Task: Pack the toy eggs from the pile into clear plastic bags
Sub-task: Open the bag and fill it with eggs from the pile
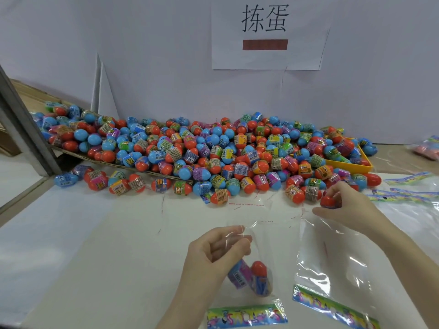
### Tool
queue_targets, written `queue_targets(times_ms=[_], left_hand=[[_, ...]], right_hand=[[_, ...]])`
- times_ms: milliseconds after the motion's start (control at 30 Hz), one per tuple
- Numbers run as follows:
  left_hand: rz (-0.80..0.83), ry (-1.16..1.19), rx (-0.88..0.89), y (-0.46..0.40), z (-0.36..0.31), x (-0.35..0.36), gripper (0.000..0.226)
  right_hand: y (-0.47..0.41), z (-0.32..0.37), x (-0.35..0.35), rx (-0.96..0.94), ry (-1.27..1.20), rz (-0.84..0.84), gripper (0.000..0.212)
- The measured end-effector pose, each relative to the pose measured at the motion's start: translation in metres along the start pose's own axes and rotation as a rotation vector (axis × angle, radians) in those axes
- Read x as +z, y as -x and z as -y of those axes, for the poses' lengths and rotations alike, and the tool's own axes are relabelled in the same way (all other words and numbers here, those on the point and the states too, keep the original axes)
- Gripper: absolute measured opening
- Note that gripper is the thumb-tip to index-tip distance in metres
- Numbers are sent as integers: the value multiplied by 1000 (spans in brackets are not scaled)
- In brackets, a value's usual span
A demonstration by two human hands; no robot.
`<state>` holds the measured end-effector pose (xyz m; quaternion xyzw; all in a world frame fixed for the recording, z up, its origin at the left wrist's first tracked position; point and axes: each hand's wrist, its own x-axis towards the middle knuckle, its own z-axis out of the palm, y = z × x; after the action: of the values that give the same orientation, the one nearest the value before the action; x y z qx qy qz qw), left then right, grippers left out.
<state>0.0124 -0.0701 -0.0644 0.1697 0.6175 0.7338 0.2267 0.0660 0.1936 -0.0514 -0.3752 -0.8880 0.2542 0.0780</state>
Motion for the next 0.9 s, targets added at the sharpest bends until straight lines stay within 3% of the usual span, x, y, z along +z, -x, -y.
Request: queue_targets(times_ms=[267, 367, 433, 533, 633, 733, 833, 900], left_hand=[[10, -7, 1, -1, 1, 1, 37], [13, -7, 5, -1, 1, 1, 39], [12, -10, 10, -1, 1, 2, 42], [5, 0, 11, -2, 2, 2, 40], [7, -2, 7, -2, 1, 4, 39], [16, -7, 2, -2, -1, 6, 35], [24, -35, 9, 0, -2, 7, 24], [33, -58, 18, 1, -2, 7, 26]], right_hand=[[2, 10, 2, -103, -180, 115, 36], [-1, 9, 5, -108, -55, 18, 35], [0, 10, 2, -196, -14, -105, 22], [19, 25, -7, -429, -166, -45, 12], [54, 52, -17, -700, -386, 18, 30], [83, 73, -18, -840, -534, 128, 51], [89, 85, -11, -953, -317, 53, 47], [89, 90, -6, -918, -200, 32, 42]])
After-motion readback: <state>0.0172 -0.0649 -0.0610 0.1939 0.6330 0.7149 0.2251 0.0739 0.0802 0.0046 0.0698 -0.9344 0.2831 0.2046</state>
